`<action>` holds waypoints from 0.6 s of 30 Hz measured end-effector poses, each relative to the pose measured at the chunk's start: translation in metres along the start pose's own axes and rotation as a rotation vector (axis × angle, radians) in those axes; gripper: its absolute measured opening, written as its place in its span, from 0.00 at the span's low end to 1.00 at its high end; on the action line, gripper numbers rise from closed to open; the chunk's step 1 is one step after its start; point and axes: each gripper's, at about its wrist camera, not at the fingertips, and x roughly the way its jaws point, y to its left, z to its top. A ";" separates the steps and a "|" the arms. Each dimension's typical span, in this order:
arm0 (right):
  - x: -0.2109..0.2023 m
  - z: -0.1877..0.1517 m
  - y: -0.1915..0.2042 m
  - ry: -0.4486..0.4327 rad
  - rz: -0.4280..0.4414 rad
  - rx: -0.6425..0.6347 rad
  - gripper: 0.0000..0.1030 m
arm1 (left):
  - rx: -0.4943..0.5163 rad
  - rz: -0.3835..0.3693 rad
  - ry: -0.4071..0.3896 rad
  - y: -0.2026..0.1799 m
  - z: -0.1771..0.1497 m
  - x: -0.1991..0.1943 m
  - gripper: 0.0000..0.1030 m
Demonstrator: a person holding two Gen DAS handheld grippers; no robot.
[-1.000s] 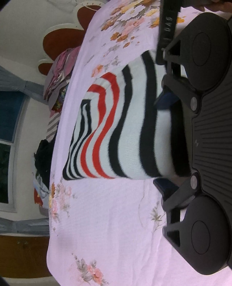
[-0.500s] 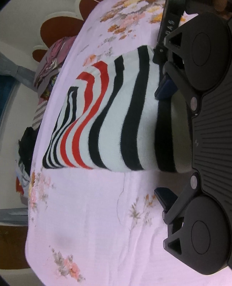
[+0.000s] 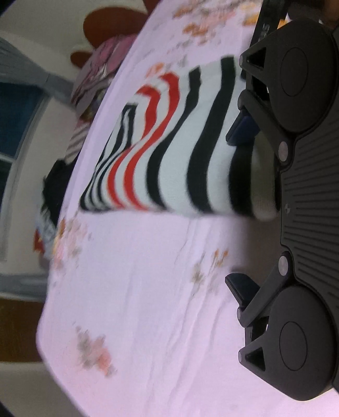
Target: Fold small clothes
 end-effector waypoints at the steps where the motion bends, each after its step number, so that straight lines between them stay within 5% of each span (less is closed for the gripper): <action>1: 0.000 0.000 0.000 -0.002 0.002 -0.003 0.75 | 0.019 0.012 -0.015 -0.002 0.000 -0.002 1.00; 8: 0.002 0.002 -0.003 0.004 0.011 -0.016 0.78 | 0.108 0.138 0.000 -0.017 0.005 -0.014 1.00; 12: 0.003 0.002 -0.003 0.006 0.015 -0.032 0.80 | 0.273 0.268 -0.006 -0.039 0.003 -0.016 1.00; 18: 0.002 0.003 -0.002 0.006 0.012 -0.048 0.83 | 0.286 0.199 -0.055 -0.049 -0.001 -0.033 1.00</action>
